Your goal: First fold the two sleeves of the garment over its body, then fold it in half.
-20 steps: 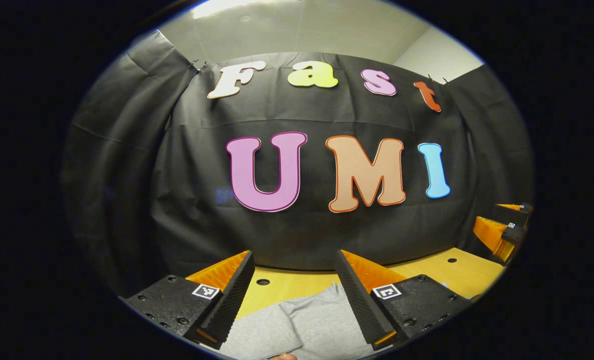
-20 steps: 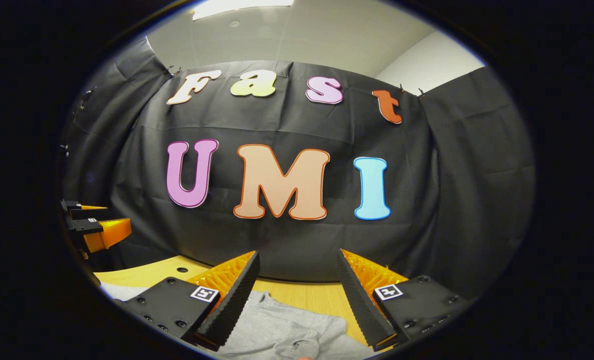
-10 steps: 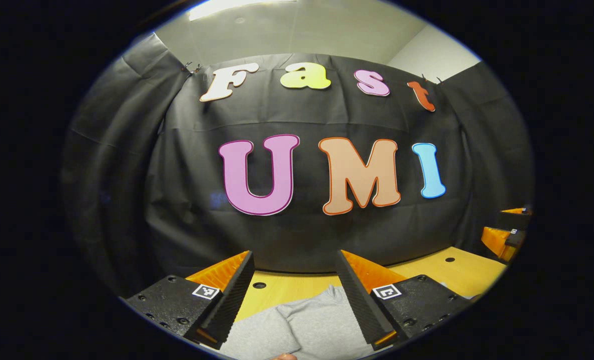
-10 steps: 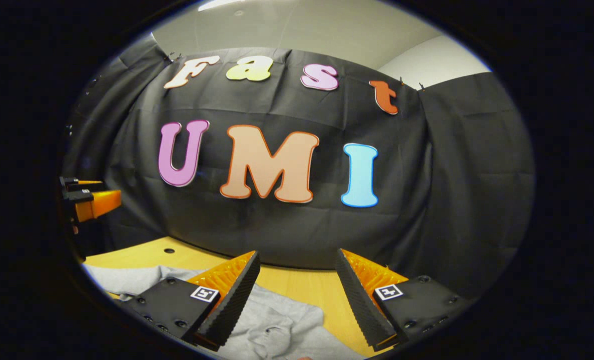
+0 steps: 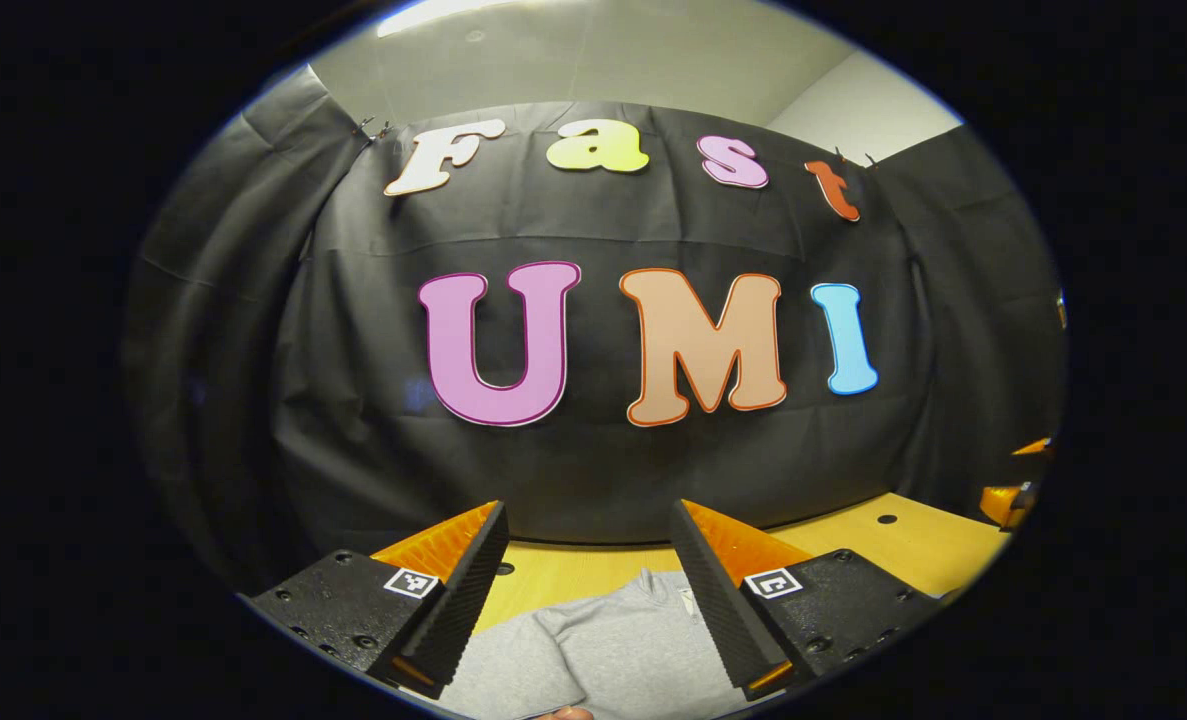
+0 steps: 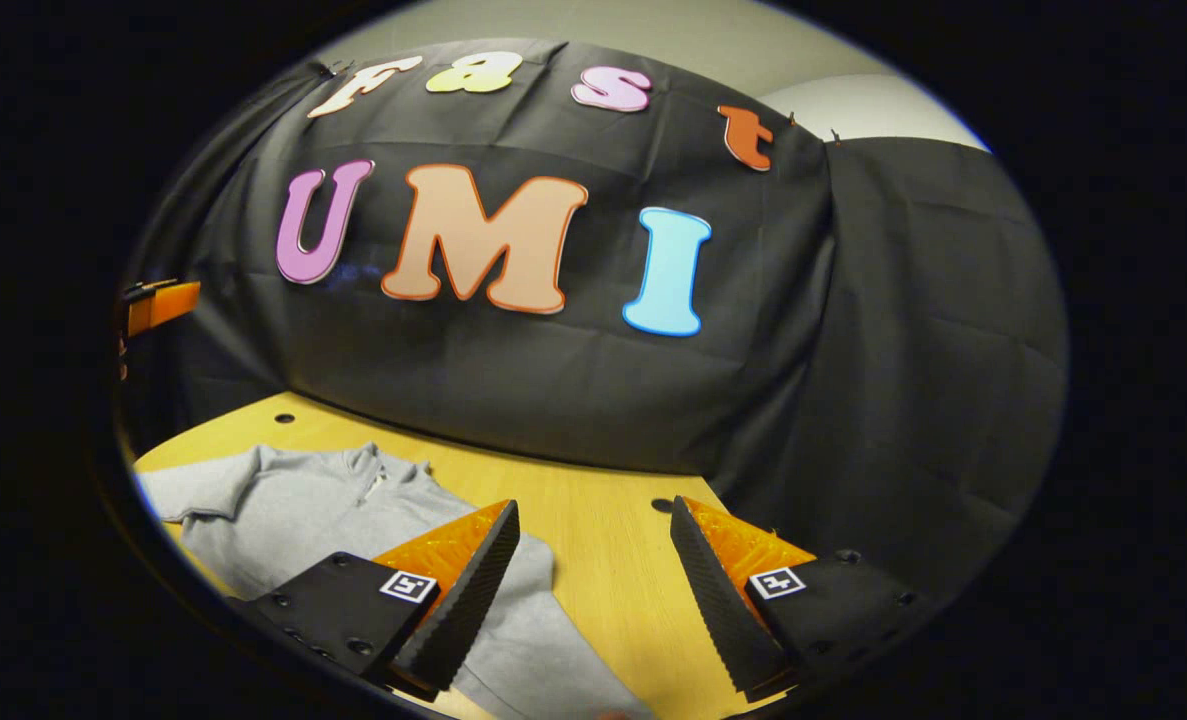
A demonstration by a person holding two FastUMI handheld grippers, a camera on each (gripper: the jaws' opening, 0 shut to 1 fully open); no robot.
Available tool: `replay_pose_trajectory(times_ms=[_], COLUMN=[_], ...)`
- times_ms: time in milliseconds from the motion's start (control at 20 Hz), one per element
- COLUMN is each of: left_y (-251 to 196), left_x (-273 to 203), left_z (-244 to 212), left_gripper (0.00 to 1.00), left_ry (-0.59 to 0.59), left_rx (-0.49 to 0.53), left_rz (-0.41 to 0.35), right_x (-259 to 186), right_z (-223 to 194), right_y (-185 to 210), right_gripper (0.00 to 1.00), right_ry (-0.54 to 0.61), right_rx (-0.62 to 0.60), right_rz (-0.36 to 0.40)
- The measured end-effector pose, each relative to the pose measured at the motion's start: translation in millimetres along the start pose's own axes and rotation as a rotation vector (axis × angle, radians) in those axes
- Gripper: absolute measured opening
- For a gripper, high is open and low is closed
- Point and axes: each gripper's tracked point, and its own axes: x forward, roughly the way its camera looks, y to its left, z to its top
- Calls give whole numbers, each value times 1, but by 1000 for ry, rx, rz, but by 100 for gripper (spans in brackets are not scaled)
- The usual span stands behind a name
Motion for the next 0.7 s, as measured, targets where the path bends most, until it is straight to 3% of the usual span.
replay_pose_trajectory(times_ms=[300,700], left_y=[-11,-22], left_x=[2,4], left_z=[-6,-17], left_gripper=[95,94], left_ry=[13,37], left_rx=[1,9], left_rz=[-20,-35], right_x=[-17,-52], right_z=[-74,-165], right_y=[-36,-46], right_gripper=[98,98], right_ry=[180,422], right_rx=[-32,-68], right_rz=[-15,54])
